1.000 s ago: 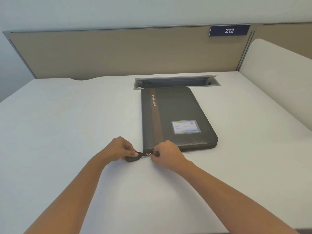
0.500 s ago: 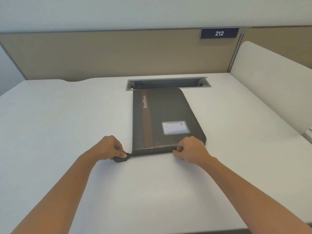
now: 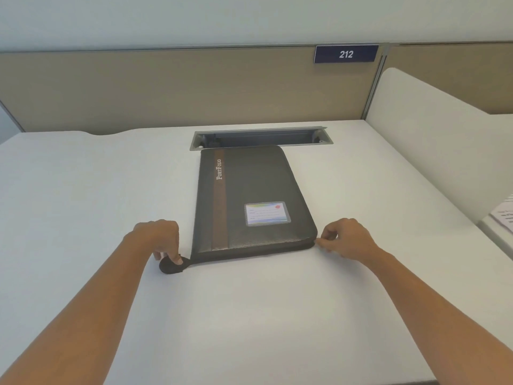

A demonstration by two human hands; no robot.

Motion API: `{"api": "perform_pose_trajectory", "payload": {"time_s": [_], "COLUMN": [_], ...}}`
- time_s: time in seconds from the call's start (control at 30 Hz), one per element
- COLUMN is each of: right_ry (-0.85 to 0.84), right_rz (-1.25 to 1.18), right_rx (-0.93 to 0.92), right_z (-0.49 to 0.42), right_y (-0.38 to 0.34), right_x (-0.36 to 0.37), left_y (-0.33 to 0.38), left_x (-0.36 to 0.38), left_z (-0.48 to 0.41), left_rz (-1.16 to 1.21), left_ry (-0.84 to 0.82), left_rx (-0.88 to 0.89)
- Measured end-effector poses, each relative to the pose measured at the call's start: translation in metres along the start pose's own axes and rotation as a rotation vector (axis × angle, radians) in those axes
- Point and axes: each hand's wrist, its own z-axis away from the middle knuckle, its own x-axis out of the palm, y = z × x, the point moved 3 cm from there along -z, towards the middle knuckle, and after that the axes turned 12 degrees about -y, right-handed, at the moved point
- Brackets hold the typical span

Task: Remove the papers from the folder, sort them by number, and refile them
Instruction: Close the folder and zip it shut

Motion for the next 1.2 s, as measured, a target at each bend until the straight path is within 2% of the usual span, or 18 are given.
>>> {"api": "perform_pose_trajectory", "payload": {"time_s": [0.07, 0.13, 0.23, 0.33, 0.4, 0.5, 0.67, 1.0, 1.2], "right_ry": [0.020, 0.008, -0.035, -0.092, -0.123, -0.115, -0.022, 0.217, 0.290], "right_rz": [-0.019, -0.145, -0.318, -0.332, -0.330, -0.363, -0.425, -0.365, -0.342], "right_rx": [-0.049, -0.097, -0.126, -0.152, -0.168, -0.164, -0.122, -0.104, -0.071], "right_z": [-0.004, -0.007, -0.010, -0.018, -0.023, -0.032, -0.056, -0.120, -0.153], "right_y": [0.005, 0.009, 0.012, 0.010, 0.011, 0.018, 0.025, 0.008, -0.003], "right_x": [-0.003, -0.004, -0.004, -0.008, -0.011, -0.013, -0.021, -0.025, -0.031], "left_y": [0.007, 0.018, 0.045, 0.080, 0.096, 0.105, 0.106, 0.106, 0.106], "left_x": [-0.011, -0.023, -0.040, -0.041, -0.029, -0.010, -0.006, -0.004, -0.003], "left_z": [0.006, 0.008, 0.001, -0.015, -0.028, -0.047, -0.053, -0.058, -0.060], "left_rz": [-0.125, -0.185, -0.028, 0.209, 0.303, 0.296, 0.249, 0.207, 0.182], "left_ry": [0.034, 0.123, 0.409, 0.640, 0.624, 0.563, 0.599, 0.631, 0.635], "left_rx": [-0.066, -0.098, -0.039, 0.104, 0.111, 0.044, 0.024, 0.004, -0.007]}}
